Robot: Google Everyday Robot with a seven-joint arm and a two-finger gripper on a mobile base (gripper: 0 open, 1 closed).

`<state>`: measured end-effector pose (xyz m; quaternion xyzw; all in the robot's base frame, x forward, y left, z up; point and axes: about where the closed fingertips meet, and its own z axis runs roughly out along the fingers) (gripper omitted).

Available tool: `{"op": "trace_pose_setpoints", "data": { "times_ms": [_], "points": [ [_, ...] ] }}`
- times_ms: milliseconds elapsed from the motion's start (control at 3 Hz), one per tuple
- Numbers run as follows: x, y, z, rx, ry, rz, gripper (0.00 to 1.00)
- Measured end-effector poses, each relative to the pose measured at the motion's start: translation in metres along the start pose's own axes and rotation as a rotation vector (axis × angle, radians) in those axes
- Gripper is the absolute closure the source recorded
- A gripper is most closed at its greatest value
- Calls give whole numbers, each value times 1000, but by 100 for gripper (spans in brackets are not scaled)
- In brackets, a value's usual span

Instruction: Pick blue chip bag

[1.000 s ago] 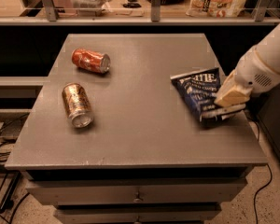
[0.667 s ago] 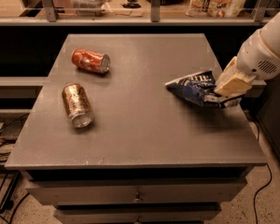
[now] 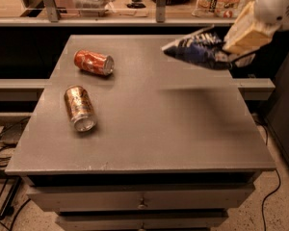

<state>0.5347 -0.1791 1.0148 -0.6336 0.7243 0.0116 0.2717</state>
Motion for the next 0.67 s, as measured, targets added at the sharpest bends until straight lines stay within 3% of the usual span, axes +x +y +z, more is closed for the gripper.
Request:
{"op": "trace_pose_setpoints", "data": {
  "times_ms": [333,667],
  "points": [
    [-13,-12,-21,50,-23,-19,100],
    [-13,-12,-20,48,-23,-19,100]
  ]
}}
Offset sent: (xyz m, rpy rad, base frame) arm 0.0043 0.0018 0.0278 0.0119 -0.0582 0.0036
